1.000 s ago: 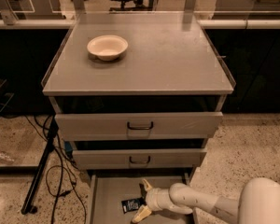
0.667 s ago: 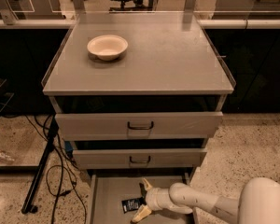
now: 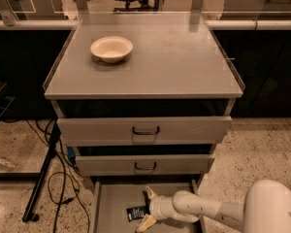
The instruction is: Pick rxbar blueberry from bottom drawer and place on counter
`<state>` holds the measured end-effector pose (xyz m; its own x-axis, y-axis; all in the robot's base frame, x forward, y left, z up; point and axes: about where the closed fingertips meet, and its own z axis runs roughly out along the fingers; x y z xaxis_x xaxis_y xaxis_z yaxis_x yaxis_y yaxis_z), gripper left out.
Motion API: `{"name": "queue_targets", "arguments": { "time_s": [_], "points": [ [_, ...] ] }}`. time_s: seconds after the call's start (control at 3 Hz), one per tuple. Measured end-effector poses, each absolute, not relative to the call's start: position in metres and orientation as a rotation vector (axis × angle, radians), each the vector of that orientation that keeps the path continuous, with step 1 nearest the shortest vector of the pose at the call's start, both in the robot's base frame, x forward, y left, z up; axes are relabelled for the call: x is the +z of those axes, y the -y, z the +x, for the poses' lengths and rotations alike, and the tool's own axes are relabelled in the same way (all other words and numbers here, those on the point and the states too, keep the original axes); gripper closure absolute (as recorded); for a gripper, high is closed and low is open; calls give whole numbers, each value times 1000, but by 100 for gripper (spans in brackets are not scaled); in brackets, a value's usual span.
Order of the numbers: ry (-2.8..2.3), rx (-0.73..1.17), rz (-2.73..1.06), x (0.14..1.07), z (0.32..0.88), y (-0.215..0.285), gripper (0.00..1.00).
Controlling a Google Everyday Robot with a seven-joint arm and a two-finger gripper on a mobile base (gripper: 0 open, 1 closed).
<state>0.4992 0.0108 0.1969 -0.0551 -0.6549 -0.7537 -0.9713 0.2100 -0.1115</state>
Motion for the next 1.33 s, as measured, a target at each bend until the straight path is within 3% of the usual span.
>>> {"name": "queue_targets", "arguments": {
  "time_s": [1.33],
  "points": [
    [-1811, 516, -1577, 135, 498, -27, 0]
  ]
}}
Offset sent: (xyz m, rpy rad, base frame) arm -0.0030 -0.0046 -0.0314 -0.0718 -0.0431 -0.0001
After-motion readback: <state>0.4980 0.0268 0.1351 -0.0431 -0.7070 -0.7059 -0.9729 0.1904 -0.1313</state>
